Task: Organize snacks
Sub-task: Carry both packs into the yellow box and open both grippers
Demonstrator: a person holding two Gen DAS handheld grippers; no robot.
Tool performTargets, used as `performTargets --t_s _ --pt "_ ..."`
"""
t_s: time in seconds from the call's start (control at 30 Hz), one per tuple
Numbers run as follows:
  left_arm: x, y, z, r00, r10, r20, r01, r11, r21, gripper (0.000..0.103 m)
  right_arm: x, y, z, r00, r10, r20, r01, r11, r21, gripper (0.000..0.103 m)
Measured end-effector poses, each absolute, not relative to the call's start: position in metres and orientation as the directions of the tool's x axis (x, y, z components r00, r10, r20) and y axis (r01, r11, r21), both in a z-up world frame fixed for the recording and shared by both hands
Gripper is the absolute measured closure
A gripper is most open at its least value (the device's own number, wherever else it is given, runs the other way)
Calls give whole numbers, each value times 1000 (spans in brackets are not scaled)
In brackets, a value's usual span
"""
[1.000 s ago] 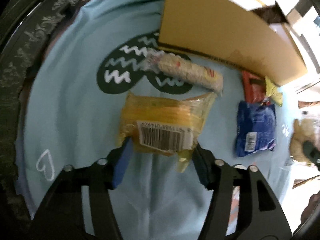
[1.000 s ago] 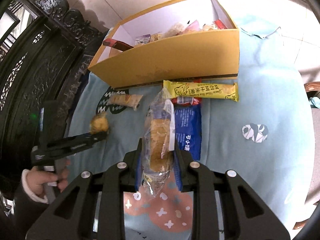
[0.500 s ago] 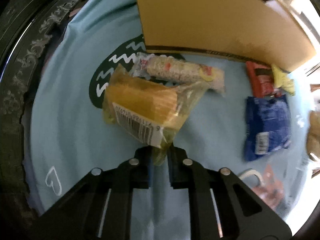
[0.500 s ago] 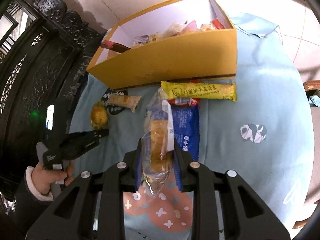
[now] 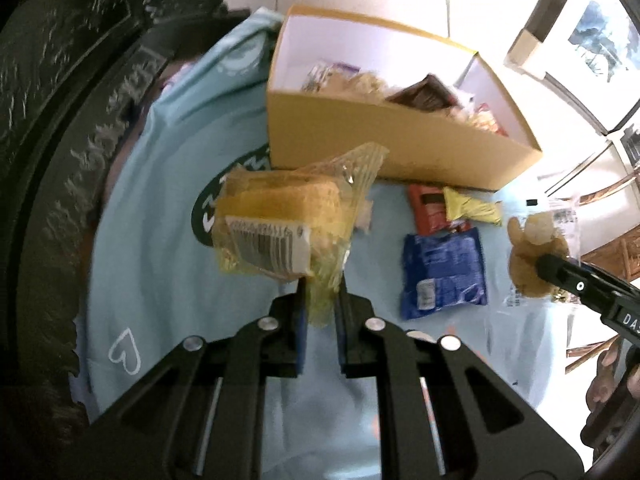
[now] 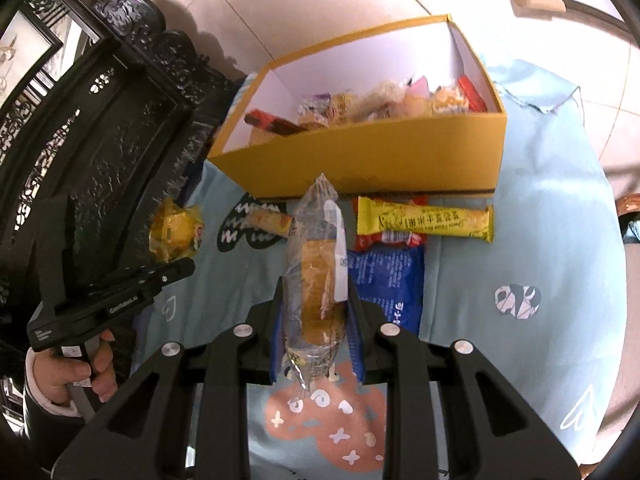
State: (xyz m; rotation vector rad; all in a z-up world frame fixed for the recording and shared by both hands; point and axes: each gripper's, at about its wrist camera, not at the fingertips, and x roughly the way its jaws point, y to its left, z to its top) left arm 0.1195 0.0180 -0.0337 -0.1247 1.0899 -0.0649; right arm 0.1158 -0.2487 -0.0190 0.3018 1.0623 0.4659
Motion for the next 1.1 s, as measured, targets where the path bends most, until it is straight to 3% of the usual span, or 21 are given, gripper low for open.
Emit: performTargets --t_s 0.5,0.53,0.57,0.6,0.63,0.73,0.83,1.0,1.07,1.1 --pt "141 -20 40 575 -143 -806 87 990 -113 90 131 -263 44 514 509 -690 -271 860 433 76" --pt "143 -21 39 570 -142 -809 96 990 -106 76 133 -263 45 518 508 -688 -271 861 431 76" --pt "144 -22 34 562 -137 -816 96 990 -100 38 134 -264 46 520 509 -686 -269 860 435 76" --pt "143 -22 26 557 -127 -821 88 992 -94 22 134 -265 45 519 512 -685 -269 858 437 76" --pt "143 -21 18 557 -122 -821 89 992 -87 16 134 -265 44 518 512 -686 -268 858 438 76" --pt "149 -29 -26 486 -152 -860 153 984 -87 16 133 -267 31 500 512 -699 -250 858 449 76" --pt "156 -48 -72 424 -111 -899 247 969 -3 16 131 -268 19 480 512 -713 -232 857 460 76" --pt "170 -67 -111 394 -102 -913 322 946 33 18 127 -276 10 471 500 -727 -199 863 464 76" --pt "181 -72 -127 355 -102 -929 338 941 26 41 128 -280 7 471 495 -730 -183 865 468 76" --pt "185 -73 -133 342 -96 -935 337 941 27 47 128 -280 6 469 493 -733 -178 865 469 76"
